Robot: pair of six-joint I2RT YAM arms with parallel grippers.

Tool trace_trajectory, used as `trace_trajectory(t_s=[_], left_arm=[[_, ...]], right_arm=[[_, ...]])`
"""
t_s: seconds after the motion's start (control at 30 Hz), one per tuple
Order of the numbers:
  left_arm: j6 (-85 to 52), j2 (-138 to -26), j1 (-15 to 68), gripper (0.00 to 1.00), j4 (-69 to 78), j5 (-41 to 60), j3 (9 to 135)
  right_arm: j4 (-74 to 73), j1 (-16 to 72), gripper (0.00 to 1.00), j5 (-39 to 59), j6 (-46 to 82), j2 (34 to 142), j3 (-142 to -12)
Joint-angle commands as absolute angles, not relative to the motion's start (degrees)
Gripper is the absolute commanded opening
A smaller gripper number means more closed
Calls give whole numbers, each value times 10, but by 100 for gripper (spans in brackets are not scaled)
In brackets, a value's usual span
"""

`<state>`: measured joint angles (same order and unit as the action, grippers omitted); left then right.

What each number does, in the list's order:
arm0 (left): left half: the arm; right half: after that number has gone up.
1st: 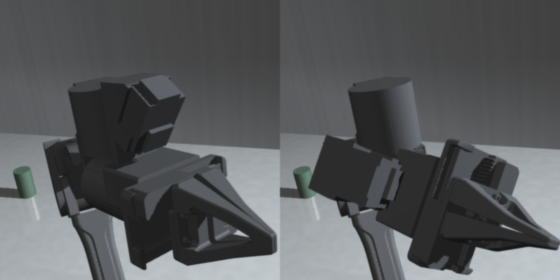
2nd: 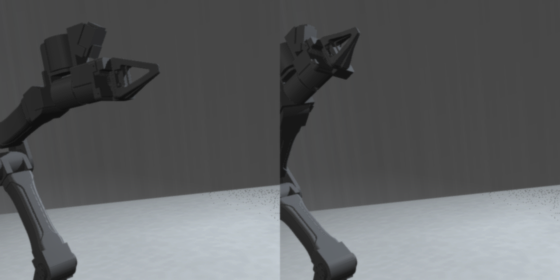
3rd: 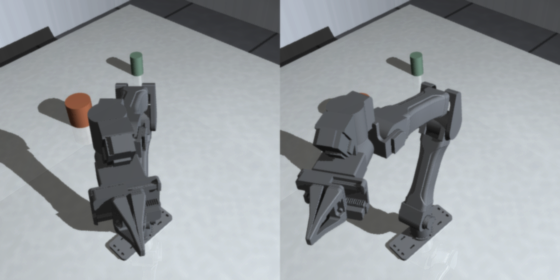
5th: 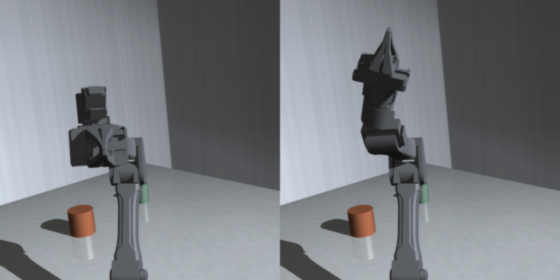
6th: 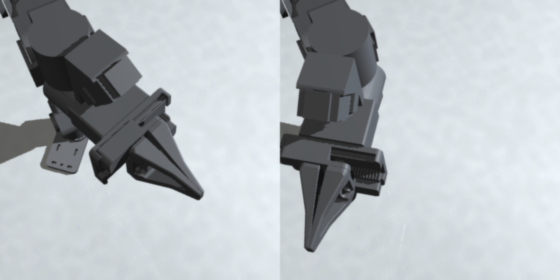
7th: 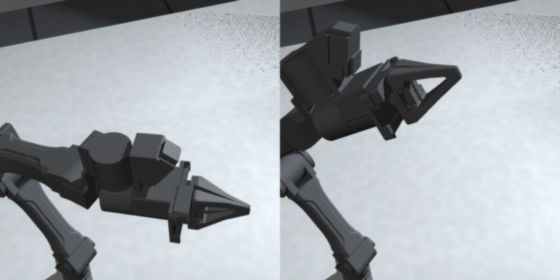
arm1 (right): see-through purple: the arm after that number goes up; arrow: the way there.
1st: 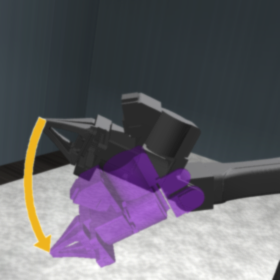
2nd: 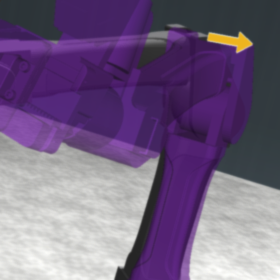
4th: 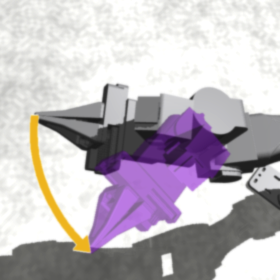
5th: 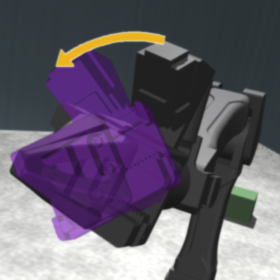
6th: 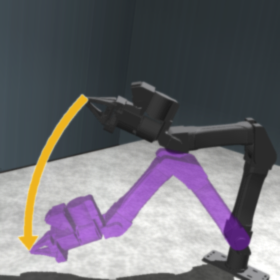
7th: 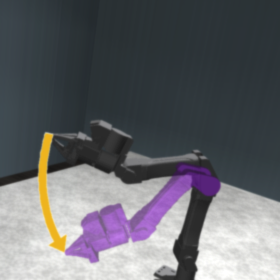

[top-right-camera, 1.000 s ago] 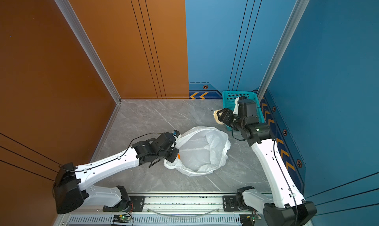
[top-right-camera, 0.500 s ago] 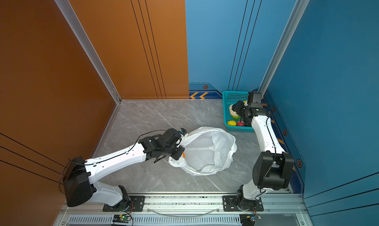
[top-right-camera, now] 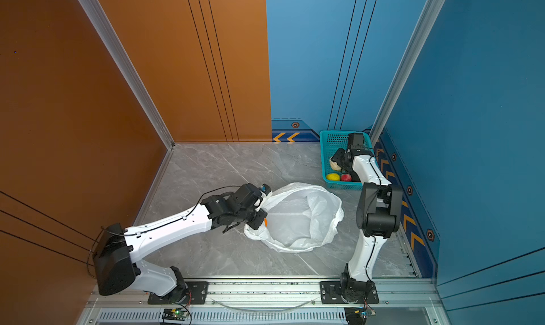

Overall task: Untie the knot of the plastic bag and take out the fruit
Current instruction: 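Open the right gripper to drop the pear into the basket, then move the right gripper back into the bag toward the orange tangerine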

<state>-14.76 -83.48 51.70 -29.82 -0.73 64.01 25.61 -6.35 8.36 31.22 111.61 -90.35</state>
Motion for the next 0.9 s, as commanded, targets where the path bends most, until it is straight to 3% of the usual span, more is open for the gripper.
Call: trace_trajectory(t_s=[0.0, 0.3, 0.87], left_arm=[[-149, -834, 519, 0, -293, 0, 651], [-150, -828, 520, 0, -287, 0, 639], [-142, -820, 520, 0, -273, 0, 635]], right_arm=[[278, -62, 69, 55, 289, 1128, -934], [304, -59, 81, 39, 275, 1112, -941], [386, -43, 84, 121, 265, 972, -928]])
